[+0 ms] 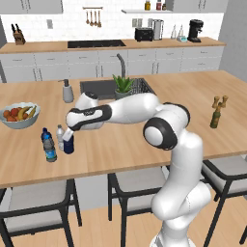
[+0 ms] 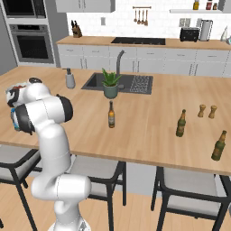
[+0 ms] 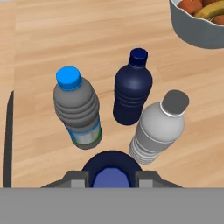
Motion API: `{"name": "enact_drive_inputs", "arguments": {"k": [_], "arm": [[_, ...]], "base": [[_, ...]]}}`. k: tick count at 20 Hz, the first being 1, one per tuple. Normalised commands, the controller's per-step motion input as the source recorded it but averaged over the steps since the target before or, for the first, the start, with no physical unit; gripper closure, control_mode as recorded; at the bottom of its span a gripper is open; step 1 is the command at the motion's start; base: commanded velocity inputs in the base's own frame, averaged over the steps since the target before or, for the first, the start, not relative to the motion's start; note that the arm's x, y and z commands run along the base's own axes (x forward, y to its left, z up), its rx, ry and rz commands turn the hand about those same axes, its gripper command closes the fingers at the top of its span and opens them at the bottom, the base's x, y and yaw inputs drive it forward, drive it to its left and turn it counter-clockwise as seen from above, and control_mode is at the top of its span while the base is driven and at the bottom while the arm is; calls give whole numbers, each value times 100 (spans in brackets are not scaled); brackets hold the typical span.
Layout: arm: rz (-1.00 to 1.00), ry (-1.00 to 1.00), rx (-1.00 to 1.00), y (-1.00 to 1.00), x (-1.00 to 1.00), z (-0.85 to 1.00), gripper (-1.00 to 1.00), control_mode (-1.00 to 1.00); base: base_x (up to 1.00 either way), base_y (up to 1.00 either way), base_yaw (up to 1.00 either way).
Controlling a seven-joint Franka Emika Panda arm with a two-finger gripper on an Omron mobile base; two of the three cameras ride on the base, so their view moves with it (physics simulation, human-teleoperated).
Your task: Move the plastic bottles in the middle to the plastics group, and the glass bottles in the middle to the glass group.
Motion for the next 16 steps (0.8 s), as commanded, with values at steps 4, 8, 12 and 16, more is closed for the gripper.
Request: {"name": "enact_drive_inputs", "arguments": {"k": [4, 8, 12, 16], "arm": [[0, 0, 0, 8, 0, -4, 100, -100], [0, 2, 0, 2, 0, -27, 100, -100], [0, 0, 0, 0, 0, -34, 100, -100], [0, 0, 0, 0, 0, -34, 100, -100]], "base": [[0, 0, 0], [0, 0, 0], [0, 0, 0], [0, 0, 0]]}}
